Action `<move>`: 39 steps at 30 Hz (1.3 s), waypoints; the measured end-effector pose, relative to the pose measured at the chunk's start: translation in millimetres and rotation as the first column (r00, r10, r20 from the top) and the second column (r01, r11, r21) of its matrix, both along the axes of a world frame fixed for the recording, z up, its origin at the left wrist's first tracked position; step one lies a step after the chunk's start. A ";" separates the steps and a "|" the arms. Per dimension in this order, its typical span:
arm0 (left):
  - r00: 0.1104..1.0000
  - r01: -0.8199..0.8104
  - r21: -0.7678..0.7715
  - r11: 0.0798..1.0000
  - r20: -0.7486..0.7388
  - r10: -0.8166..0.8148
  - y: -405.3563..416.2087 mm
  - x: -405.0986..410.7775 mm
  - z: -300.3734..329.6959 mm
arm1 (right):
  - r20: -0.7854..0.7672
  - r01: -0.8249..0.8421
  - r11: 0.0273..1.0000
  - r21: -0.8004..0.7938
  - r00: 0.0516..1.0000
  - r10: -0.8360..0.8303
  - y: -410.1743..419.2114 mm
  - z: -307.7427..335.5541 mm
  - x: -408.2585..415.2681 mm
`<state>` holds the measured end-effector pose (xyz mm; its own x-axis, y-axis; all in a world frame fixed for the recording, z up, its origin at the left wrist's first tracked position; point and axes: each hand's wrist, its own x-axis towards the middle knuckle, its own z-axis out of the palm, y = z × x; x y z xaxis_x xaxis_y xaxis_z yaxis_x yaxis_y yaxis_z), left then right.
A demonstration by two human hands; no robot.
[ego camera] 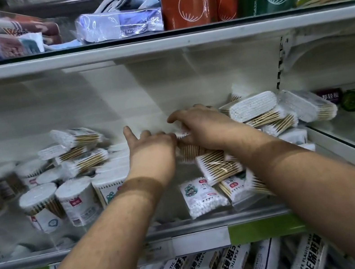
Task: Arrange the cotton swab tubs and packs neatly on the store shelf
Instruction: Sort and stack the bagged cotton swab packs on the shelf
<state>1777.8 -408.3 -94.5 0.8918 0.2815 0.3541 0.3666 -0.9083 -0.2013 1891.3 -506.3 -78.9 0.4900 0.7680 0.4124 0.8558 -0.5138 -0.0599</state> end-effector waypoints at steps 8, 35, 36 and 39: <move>0.813 0.252 -0.076 0.965 0.557 -0.169 22.2 -0.2 8.1 | -0.152 0.019 0.897 0.441 0.987 0.054 -1.1 5.9 8.2; 0.646 0.547 -0.695 0.467 0.705 0.293 -6.8 -42.7 -8.7 | -0.307 0.090 0.843 0.530 0.947 0.092 -46.8 -11.2 -78.0; 0.659 0.538 -0.678 0.501 0.709 0.252 -5.8 -44.2 -8.8 | -0.303 0.085 0.865 0.494 0.949 0.080 -49.7 -10.7 -79.6; 0.685 0.545 -0.670 0.504 0.703 0.193 3.0 -43.1 -16.7 | -0.325 0.059 0.919 0.390 0.943 0.077 -53.3 -13.5 -82.8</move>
<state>1734.7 -405.3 -111.1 0.5930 0.6123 0.5229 -0.1469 -0.5563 0.8179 1808.5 -559.6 -92.3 0.6430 0.5842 0.4953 0.7564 -0.3832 -0.5301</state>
